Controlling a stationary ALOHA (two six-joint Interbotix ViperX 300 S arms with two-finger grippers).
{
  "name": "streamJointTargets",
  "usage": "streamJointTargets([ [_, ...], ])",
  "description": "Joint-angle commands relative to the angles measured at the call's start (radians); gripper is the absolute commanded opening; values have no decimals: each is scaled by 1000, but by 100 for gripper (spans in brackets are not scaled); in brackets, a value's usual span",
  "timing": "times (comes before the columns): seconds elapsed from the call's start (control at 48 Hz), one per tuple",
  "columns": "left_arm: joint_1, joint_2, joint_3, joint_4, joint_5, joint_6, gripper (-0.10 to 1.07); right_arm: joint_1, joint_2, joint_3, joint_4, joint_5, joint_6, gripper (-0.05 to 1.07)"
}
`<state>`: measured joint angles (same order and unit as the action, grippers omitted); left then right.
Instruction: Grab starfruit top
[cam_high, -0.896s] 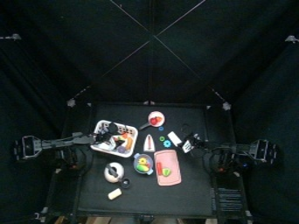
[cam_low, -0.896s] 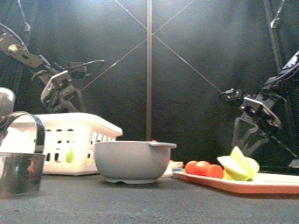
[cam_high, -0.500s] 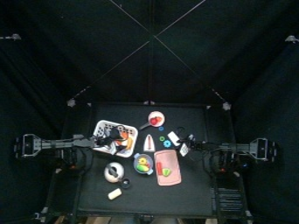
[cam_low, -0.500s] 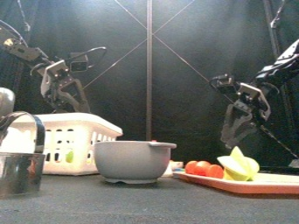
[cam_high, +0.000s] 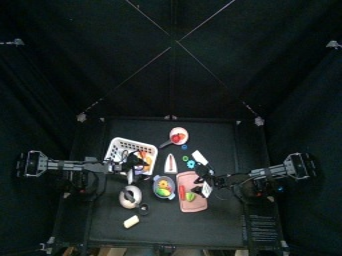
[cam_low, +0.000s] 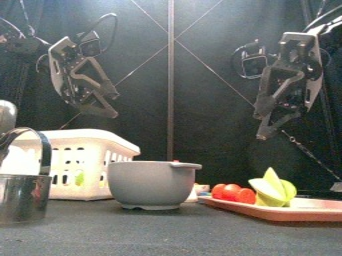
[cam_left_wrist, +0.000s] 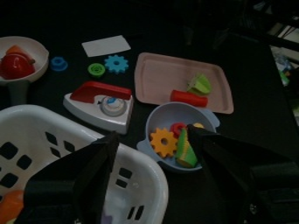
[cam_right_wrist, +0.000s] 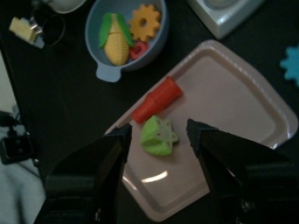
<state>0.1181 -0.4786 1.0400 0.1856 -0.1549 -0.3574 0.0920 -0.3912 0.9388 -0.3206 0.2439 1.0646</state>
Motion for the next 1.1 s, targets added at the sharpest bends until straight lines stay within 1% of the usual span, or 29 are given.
streamJointTargets([
  [0.0, -2, 6, -26, 2, -21, 2, 97, 2, -3, -64, 138, 126, 26, 88],
  [0.083, 2, 11, -34, 2, -26, 5, 97, 3, 18, -109, 204, 225, 51, 88],
  [0.188, 6, 11, -37, 2, -29, 11, 97, 9, 63, -152, 249, 282, 95, 88],
  [0.333, 29, 12, -31, 3, -40, 38, 97, 21, 140, -207, 284, 305, 196, 88],
  [0.438, 34, 12, -12, 6, -40, 67, 97, 32, 189, -219, 282, 305, 268, 89],
  [0.542, 34, 5, 3, 9, -38, 92, 97, 58, 227, -227, 259, 284, 354, 89],
  [0.604, 34, 5, 11, 8, -40, 106, 97, 78, 241, -227, 215, 273, 397, 89],
  [0.771, 38, 3, 15, 8, -40, 114, 97, 123, 247, -224, 135, 273, 506, 91],
  [0.938, 37, 5, 21, 5, -40, 112, 97, 141, 261, -189, 72, 272, 604, 91],
  [1.083, 35, 5, 28, 0, -40, 112, 97, 143, 279, -175, 41, 221, 638, 91],
])
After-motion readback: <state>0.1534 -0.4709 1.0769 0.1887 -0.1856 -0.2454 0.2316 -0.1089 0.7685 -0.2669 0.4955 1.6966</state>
